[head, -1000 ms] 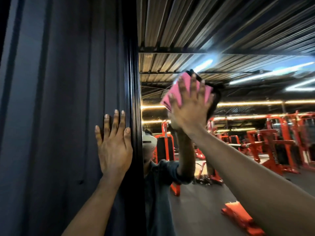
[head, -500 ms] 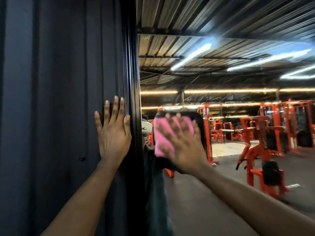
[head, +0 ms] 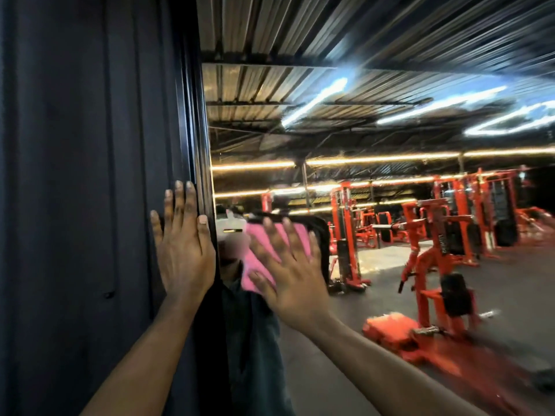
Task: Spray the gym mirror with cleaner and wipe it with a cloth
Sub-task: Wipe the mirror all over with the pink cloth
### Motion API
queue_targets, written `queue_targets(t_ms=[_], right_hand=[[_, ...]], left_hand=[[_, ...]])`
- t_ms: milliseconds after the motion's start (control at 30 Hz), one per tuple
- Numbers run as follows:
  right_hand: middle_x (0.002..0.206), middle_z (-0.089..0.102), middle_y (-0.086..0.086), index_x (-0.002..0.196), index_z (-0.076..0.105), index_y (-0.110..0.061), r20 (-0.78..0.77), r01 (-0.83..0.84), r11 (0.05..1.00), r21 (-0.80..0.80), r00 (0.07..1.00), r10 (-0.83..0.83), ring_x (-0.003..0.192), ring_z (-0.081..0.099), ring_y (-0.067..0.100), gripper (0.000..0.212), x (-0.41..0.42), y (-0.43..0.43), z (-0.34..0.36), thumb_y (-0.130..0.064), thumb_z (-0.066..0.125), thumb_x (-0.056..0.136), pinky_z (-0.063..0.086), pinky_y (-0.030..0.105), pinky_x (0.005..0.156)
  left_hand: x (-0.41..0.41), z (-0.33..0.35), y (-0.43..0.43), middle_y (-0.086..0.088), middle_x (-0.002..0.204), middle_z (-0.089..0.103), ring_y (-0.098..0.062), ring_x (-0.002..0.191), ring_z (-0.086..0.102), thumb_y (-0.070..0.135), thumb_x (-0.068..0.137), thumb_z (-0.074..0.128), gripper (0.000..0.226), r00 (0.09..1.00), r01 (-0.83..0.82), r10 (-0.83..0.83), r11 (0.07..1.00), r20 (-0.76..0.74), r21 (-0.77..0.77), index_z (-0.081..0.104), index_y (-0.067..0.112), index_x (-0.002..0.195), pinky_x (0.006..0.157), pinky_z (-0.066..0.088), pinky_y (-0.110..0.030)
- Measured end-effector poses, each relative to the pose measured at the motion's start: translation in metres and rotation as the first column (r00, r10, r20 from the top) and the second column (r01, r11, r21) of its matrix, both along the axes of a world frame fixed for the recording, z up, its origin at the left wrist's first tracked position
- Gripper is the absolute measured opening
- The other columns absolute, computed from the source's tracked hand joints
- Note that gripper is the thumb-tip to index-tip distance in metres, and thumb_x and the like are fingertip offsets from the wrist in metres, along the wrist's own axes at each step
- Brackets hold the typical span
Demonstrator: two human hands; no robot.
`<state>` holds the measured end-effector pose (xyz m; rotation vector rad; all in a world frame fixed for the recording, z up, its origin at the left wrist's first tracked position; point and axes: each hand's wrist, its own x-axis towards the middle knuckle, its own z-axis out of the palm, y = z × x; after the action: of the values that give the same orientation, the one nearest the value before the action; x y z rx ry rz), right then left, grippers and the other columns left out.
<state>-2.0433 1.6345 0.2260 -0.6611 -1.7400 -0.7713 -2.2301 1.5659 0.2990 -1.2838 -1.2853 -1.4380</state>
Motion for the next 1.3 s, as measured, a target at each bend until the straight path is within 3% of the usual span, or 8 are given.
queue_targets(t_ms=[200, 300, 433, 633, 900, 967, 1133, 1300], right_hand=[[0.175, -0.005, 0.000, 0.166, 0.009, -0.033, -0.359, 0.109, 0.963, -0.247, 0.913, -0.195, 0.161, -0.003, 0.025, 0.075, 0.105, 0.069, 0.044, -0.070, 0.004, 0.101, 0.004, 0.068, 0.124], [0.175, 0.004, 0.003, 0.165, 0.004, -0.039, -0.552, 0.075, 0.965, -0.252, 0.807, -0.207, 0.160, 0.005, 0.028, 0.069, 0.109, 0.080, 0.125, -0.070, 0.011, 0.104, 0.015, 0.068, 0.122], [0.172, 0.004, 0.005, 0.166, 0.012, -0.026, -0.393, 0.117, 0.993, -0.026, 0.912, -0.118, 0.157, 0.011, 0.029, 0.077, 0.030, 0.038, 0.182, -0.060, 0.042, 0.104, 0.015, 0.067, 0.123], [0.174, -0.009, -0.004, 0.165, 0.009, -0.039, 0.015, -0.056, 0.998, -0.028, 0.998, 0.057, 0.161, -0.011, 0.025, 0.068, -0.002, -0.004, 0.033, -0.057, 0.039, 0.107, 0.000, 0.069, 0.124], [0.175, 0.001, 0.002, 0.166, 0.007, -0.037, -0.518, 0.032, 0.968, -0.248, 0.840, -0.160, 0.161, 0.001, 0.030, 0.066, 0.064, 0.049, 0.096, -0.062, 0.022, 0.106, 0.012, 0.070, 0.122], [0.175, -0.002, 0.004, 0.166, 0.004, -0.035, -0.490, 0.021, 0.980, -0.199, 0.864, -0.118, 0.160, -0.002, 0.032, 0.068, 0.036, 0.035, 0.107, -0.059, 0.027, 0.106, 0.009, 0.069, 0.123], [0.173, -0.015, -0.008, 0.164, 0.004, -0.042, 0.045, -0.050, 0.993, -0.104, 0.997, 0.055, 0.160, -0.017, 0.022, 0.064, 0.010, 0.001, 0.021, -0.059, 0.029, 0.108, 0.002, 0.071, 0.122], [0.174, -0.010, -0.001, 0.165, 0.004, -0.037, -0.267, 0.114, 0.983, -0.142, 0.952, -0.149, 0.161, -0.005, 0.027, 0.068, 0.077, 0.053, 0.048, -0.064, 0.016, 0.104, 0.004, 0.067, 0.125]], left_hand=[[0.003, 0.003, 0.009, 0.003, 0.174, 0.006, -0.008, 0.161, 0.003, 0.034, 0.109, 0.020, 0.061, 0.983, 0.183, -0.181, 0.982, -0.036, 0.039, 0.014, 0.016, 0.166, 0.131, 0.001, -0.038], [0.006, 0.001, 0.009, 0.002, 0.175, 0.007, -0.009, 0.161, 0.004, 0.036, 0.108, 0.019, 0.062, 0.983, 0.174, -0.172, 0.984, -0.057, 0.036, 0.013, 0.014, 0.166, 0.131, 0.001, -0.036], [0.005, 0.000, 0.010, 0.004, 0.174, 0.007, -0.007, 0.160, 0.004, 0.039, 0.109, 0.018, 0.062, 0.985, 0.166, -0.164, 0.986, -0.056, 0.032, 0.011, 0.015, 0.166, 0.131, -0.001, -0.032], [-0.006, -0.006, 0.003, 0.008, 0.173, 0.013, -0.004, 0.159, 0.009, 0.034, 0.111, 0.022, 0.057, 0.972, 0.219, -0.219, 0.976, -0.090, -0.009, 0.015, 0.021, 0.166, 0.129, 0.000, -0.025], [0.000, -0.011, 0.002, 0.009, 0.173, 0.015, -0.005, 0.159, 0.010, 0.032, 0.111, 0.024, 0.056, 0.972, 0.219, -0.219, 0.976, -0.080, -0.001, 0.016, 0.025, 0.166, 0.130, 0.002, -0.028], [-0.001, -0.013, 0.002, 0.009, 0.173, 0.016, -0.005, 0.159, 0.011, 0.032, 0.111, 0.024, 0.056, 0.971, 0.228, -0.227, 0.974, -0.080, 0.004, 0.017, 0.025, 0.166, 0.130, 0.003, -0.028], [-0.004, -0.012, 0.000, 0.009, 0.172, 0.020, -0.004, 0.159, 0.013, 0.035, 0.110, 0.024, 0.056, 0.966, 0.245, -0.245, 0.969, -0.080, -0.007, 0.021, 0.023, 0.165, 0.131, 0.005, -0.030], [-0.003, -0.013, 0.001, 0.009, 0.173, 0.017, -0.007, 0.160, 0.012, 0.034, 0.111, 0.023, 0.057, 0.966, 0.243, -0.243, 0.970, -0.093, -0.005, 0.018, 0.023, 0.166, 0.131, 0.005, -0.033]])
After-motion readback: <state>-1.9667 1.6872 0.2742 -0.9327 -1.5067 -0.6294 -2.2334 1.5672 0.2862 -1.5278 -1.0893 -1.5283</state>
